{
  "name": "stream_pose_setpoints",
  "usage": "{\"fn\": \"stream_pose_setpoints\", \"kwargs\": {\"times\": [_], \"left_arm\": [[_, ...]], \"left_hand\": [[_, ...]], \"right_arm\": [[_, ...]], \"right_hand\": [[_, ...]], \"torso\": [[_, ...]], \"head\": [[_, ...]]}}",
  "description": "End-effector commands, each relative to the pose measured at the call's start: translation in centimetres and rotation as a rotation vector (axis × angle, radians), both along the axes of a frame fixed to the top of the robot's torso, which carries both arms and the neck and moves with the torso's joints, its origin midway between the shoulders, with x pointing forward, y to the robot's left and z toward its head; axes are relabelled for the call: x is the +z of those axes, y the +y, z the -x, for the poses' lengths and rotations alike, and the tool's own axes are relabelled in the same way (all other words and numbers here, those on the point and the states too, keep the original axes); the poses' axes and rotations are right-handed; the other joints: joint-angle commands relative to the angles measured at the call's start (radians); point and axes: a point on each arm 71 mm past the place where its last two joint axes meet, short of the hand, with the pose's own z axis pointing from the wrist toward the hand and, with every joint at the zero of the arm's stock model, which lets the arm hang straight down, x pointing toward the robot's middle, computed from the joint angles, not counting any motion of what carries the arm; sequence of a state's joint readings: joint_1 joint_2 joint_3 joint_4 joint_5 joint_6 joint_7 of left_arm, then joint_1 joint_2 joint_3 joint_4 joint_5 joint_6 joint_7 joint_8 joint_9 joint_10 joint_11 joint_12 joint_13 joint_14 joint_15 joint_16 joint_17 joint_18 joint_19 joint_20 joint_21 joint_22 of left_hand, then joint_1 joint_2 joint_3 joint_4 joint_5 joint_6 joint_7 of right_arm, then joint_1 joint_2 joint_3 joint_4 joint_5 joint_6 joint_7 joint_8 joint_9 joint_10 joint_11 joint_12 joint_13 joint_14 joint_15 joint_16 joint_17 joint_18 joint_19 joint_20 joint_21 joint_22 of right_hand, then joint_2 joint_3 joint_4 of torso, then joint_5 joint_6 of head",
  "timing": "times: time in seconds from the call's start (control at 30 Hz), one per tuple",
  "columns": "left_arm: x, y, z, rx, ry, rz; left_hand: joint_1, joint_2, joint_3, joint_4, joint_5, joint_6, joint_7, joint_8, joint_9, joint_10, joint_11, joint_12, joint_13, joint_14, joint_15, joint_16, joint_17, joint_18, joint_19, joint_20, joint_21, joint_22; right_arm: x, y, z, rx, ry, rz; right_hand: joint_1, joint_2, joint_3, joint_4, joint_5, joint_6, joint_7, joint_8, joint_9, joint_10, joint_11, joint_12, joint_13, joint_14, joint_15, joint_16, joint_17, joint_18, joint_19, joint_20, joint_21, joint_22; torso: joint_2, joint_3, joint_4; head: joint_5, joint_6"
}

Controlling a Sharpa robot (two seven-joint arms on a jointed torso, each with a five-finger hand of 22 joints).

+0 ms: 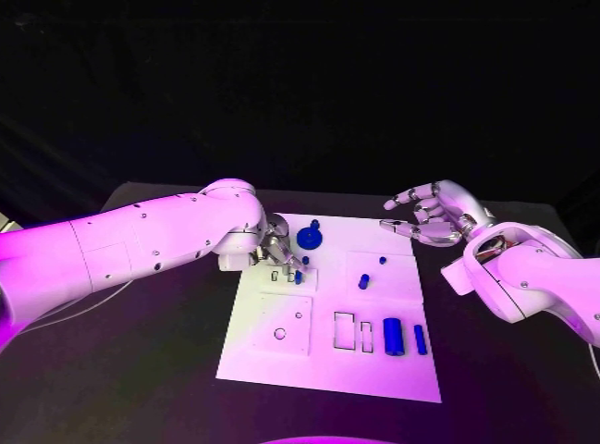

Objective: Assemble the parts on the task board

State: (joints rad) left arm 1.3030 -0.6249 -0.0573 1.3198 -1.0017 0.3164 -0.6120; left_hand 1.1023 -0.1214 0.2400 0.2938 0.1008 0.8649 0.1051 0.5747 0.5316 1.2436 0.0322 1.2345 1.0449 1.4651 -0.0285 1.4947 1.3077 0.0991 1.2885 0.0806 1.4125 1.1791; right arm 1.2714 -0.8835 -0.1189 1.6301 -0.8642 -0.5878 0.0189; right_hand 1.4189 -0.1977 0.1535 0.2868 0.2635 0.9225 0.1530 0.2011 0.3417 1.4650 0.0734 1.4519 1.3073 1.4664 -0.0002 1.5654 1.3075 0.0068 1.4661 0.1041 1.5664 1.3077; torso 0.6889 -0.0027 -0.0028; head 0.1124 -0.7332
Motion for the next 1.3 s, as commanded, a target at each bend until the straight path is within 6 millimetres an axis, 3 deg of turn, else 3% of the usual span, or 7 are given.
{"fn": "stream_pose_setpoints", "kwargs": {"times": [0.03, 0.4, 0.67, 0.93, 1.17, 1.3], "left_arm": [[-0.07, -0.39, 0.34, -0.024, 0.040, 0.001], [-0.01, -0.80, 0.51, -0.024, 0.038, 0.016], [-0.01, -1.11, 0.71, -0.033, 0.047, 0.022], [-0.02, -1.09, 0.64, -0.030, 0.047, 0.024], [-0.05, -1.25, 0.70, -0.039, 0.054, 0.023], [-0.06, -1.27, 0.71, -0.037, 0.058, 0.029]], "left_hand": [[-0.003, 0.004, -0.005, 0.000, 0.001, -0.003, 0.000, -0.004, 0.001, -0.004, -0.001, -0.003, 0.001, 0.055, -0.001, 0.004, 0.077, -0.017, 0.004, 0.000, 0.006, 0.001], [-0.003, 0.008, -0.005, 0.000, 0.001, -0.002, 0.000, -0.003, 0.002, -0.004, -0.001, -0.003, 0.001, 0.056, -0.001, 0.005, 0.079, -0.017, 0.004, 0.000, 0.007, 0.001], [0.010, 0.013, -0.005, -0.003, 0.003, 0.000, -0.001, -0.003, 0.005, -0.005, -0.001, -0.003, 0.000, 0.056, -0.001, 0.006, 0.081, -0.017, 0.003, 0.001, 0.007, 0.002], [0.093, 0.042, 0.030, -0.007, 0.004, 0.002, -0.004, -0.006, 0.016, -0.005, -0.004, -0.002, 0.001, 0.056, -0.003, 0.008, 0.087, -0.017, 0.000, 0.003, 0.008, 0.003], [0.117, 0.042, 0.044, -0.007, 0.003, 0.002, -0.004, -0.008, 0.019, -0.009, -0.004, -0.006, -0.004, 0.056, -0.003, 0.008, 0.088, -0.016, -0.003, 0.003, 0.008, 0.002], [0.167, 0.048, 0.090, -0.010, 0.003, 0.007, -0.008, -0.009, 0.026, -0.009, -0.008, -0.008, -0.005, 0.056, -0.006, 0.008, 0.090, -0.016, -0.006, 0.002, 0.007, 0.002]], "right_arm": [[-0.06, 0.13, 0.00, 0.014, 0.008, 0.006], [-0.09, 0.14, -0.08, 0.015, 0.005, 0.012], [-0.16, 0.18, -0.14, 0.015, 0.011, 0.013], [-0.25, 0.29, -0.19, 0.017, 0.017, 0.015], [-0.29, 0.35, -0.22, 0.019, 0.020, 0.017], [-0.32, 0.37, -0.24, 0.020, 0.021, 0.017]], "right_hand": [[0.002, -0.006, 0.006, 0.001, 0.003, 0.000, 0.001, 0.003, -0.001, 0.007, -0.002, -0.003, 0.167, 0.104, -0.001, 0.005, 0.263, -0.007, 0.105, 0.000, 0.004, 0.263], [0.002, -0.006, 0.006, 0.001, 0.003, 0.000, 0.001, 0.003, -0.001, 0.007, -0.002, -0.003, 0.167, 0.104, -0.001, 0.005, 0.263, -0.007, 0.105, 0.000, 0.004, 0.263], [0.001, -0.005, 0.007, 0.001, 0.004, -0.001, 0.001, 0.003, -0.002, 0.008, -0.002, -0.001, 0.169, 0.104, 0.000, 0.005, 0.263, -0.007, 0.105, 0.000, 0.004, 0.263], [0.002, -0.003, 0.010, 0.000, 0.008, -0.001, 0.001, 0.004, -0.002, 0.009, -0.002, -0.001, 0.169, 0.104, 0.000, 0.005, 0.263, -0.007, 0.105, 0.000, 0.004, 0.263], [0.002, -0.002, 0.010, 0.000, 0.009, -0.001, 0.001, 0.004, -0.002, 0.009, -0.002, -0.001, 0.169, 0.104, 0.000, 0.005, 0.263, -0.007, 0.105, 0.000, 0.004, 0.263], [0.002, -0.002, 0.011, 0.000, 0.009, -0.001, 0.001, 0.004, -0.002, 0.009, -0.002, -0.001, 0.169, 0.104, 0.000, 0.005, 0.263, -0.007, 0.105, 0.000, 0.004, 0.263]], "torso": [[-0.001, 0.0004, 0.0002], [-0.001, 0.0007, -0.0018], [-0.001, 0.0008, 0.0006], [-0.001, 0.0008, 0.0002], [-0.001, 0.0006, -0.0001], [-0.001, 0.0005, -0.0006]], "head": [[0.000, -0.001], [0.001, 0.002], [-0.002, 0.001], [-0.001, 0.000], [0.000, 0.000], [-0.001, -0.001]]}}
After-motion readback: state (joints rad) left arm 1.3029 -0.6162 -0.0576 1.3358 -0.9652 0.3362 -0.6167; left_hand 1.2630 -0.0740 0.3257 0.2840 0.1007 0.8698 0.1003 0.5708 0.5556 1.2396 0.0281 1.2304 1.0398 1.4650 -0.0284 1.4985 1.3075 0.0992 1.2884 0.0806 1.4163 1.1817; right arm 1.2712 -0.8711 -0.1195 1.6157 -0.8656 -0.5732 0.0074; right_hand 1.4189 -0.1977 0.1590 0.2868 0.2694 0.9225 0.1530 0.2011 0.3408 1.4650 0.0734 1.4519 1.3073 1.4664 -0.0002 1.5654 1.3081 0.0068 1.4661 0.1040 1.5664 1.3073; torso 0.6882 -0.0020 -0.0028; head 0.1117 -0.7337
